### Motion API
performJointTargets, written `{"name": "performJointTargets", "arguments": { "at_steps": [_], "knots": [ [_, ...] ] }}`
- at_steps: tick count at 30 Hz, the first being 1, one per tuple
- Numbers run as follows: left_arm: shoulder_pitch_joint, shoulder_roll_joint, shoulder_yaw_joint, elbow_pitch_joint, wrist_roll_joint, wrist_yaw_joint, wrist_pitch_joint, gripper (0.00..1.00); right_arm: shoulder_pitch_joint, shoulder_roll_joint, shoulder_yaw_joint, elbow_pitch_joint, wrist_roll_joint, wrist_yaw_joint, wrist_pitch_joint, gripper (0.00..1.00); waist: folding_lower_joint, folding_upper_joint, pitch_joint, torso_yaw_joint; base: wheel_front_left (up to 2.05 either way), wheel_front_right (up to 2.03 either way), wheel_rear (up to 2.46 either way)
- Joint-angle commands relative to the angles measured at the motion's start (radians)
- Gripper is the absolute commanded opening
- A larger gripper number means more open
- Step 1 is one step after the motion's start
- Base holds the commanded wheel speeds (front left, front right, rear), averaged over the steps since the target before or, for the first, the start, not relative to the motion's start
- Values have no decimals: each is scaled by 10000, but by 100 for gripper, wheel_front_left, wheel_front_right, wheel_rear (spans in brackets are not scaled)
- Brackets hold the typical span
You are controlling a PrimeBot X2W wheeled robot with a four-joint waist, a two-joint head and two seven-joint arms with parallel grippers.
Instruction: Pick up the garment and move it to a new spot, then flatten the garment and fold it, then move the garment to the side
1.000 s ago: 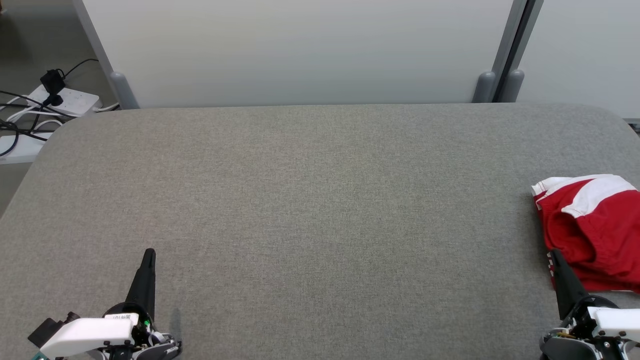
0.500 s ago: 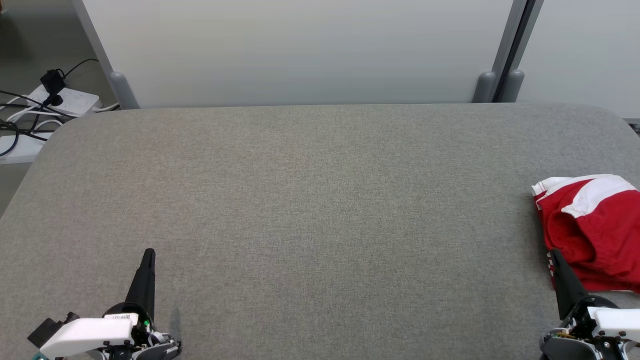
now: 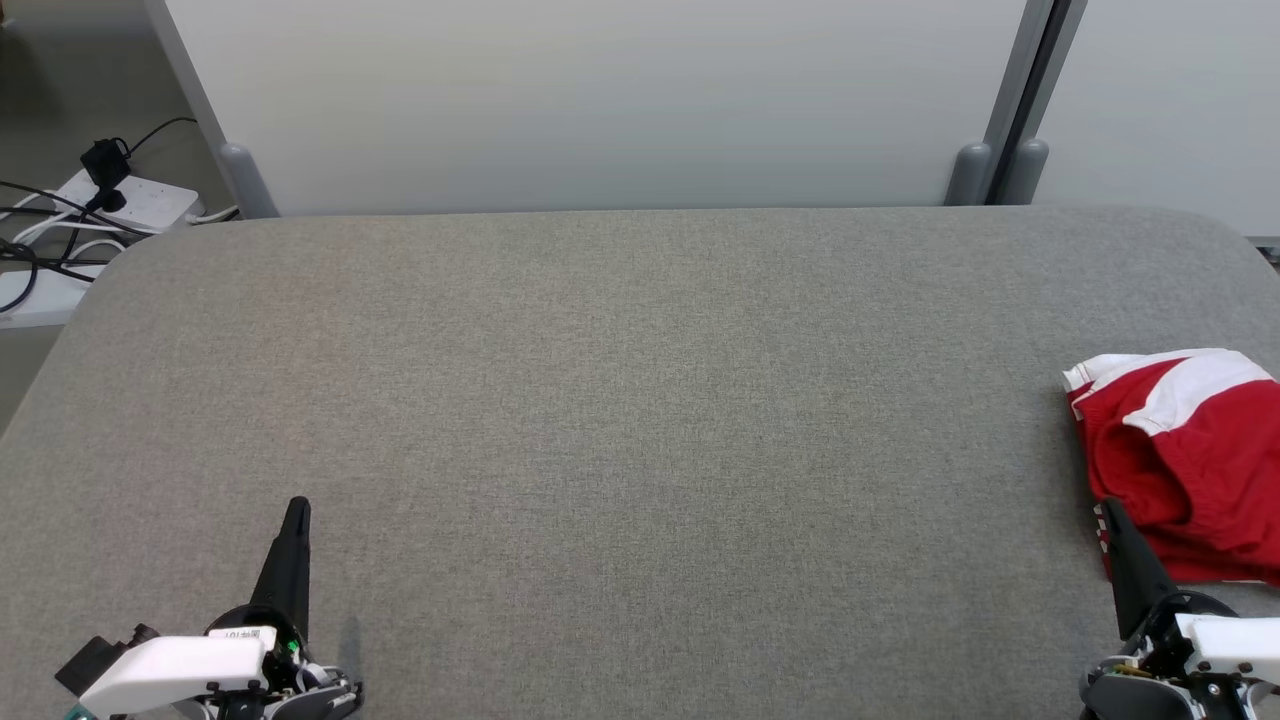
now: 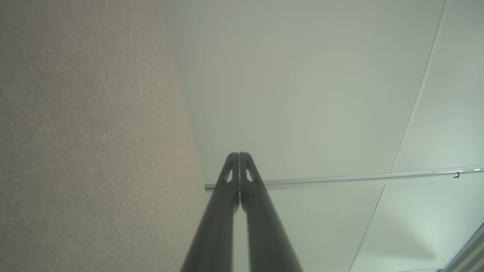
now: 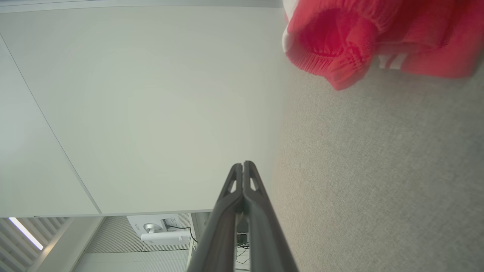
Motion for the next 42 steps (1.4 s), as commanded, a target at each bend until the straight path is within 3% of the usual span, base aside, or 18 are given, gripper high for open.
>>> {"name": "performJointTargets", "arguments": {
  "at_steps": [1,42],
  "knots": [
    [-558,82,327,-226,14,-81,58,0,-445,-127,163,-269,-47,16,101,0,0,0,0,0,0,0,0],
    [-560,70,345,-226,29,-81,72,0,-449,-99,123,-267,-81,16,134,0,0,0,0,0,0,0,0]
  ]
}}
